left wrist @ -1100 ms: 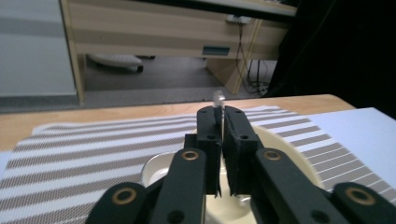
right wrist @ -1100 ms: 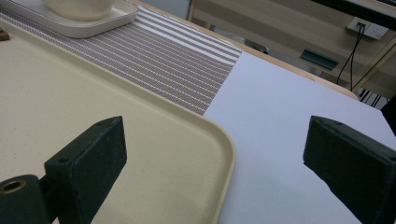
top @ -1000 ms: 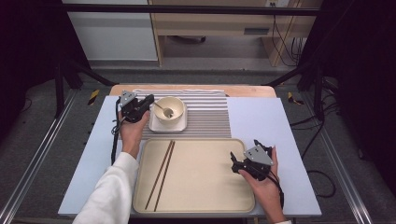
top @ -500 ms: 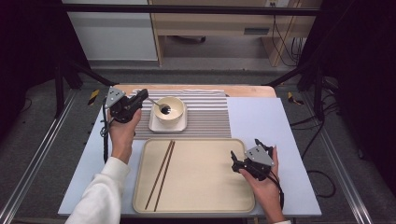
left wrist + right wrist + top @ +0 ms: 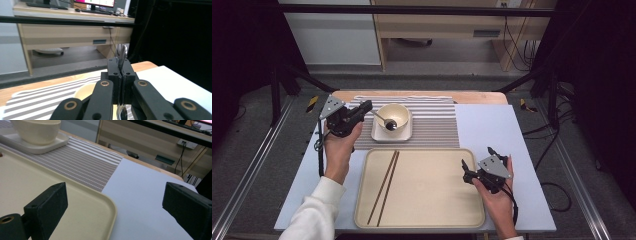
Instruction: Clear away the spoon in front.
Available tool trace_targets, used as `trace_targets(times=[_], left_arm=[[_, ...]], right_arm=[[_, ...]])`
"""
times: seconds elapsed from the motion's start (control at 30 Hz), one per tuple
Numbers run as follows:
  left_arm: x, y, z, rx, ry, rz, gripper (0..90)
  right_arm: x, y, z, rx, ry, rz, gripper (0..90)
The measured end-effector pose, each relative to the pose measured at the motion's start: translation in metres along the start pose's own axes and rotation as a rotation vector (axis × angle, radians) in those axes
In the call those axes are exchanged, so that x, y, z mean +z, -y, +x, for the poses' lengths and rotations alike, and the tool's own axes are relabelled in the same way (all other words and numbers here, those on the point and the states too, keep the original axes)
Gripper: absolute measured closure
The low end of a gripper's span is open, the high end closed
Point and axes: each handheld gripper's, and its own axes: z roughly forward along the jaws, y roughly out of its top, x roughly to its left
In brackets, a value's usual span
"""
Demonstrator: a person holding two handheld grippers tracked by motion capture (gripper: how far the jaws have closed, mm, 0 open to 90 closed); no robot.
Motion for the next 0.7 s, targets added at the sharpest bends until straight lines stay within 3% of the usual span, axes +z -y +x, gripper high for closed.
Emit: trace_targets(times=[0.3,0.7], left_arm=[[-0.011,0.009,-0.019,0.01,0.066,0.034,88.9],[-0.034,0.022,-0.029,-0.02,0.13,0.051,89.0]], right_arm=[[-0.002,0.001,-0.006,0.027,0.003,-0.016,6.5],[-0.002,0.002,-0.008,0.041,0.047,-0.024,5.4]])
